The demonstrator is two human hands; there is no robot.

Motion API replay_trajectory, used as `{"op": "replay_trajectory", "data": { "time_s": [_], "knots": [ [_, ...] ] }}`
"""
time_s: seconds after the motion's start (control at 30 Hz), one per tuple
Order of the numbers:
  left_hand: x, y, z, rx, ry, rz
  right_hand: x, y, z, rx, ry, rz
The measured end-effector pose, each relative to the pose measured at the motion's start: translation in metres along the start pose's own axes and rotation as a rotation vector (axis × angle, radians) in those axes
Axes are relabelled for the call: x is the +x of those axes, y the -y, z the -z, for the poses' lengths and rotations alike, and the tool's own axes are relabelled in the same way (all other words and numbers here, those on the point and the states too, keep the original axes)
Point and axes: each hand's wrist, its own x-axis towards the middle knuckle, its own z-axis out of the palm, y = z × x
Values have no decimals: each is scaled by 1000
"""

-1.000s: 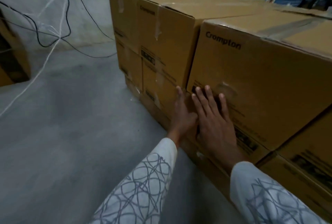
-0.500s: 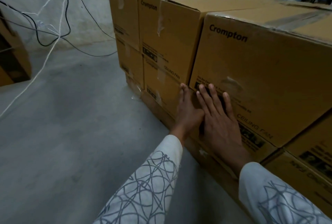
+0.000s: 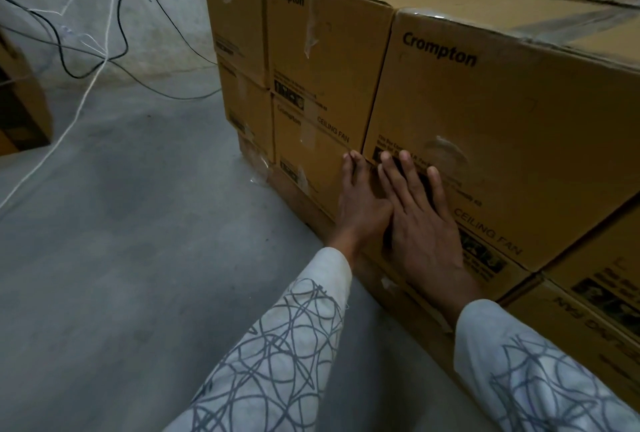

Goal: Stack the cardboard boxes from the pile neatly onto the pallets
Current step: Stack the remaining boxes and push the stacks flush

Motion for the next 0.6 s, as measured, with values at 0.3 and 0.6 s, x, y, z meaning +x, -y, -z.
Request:
{"op": "replay_trajectory", "data": {
  "time_s": [0.3,0.6],
  "knots": [
    [-1,-6,0,94,-17,3,0,6,1,-11,9,-11],
    [-10,8,-15,167,4,-52,-6,2,0,-143,56,7]
  ]
}}
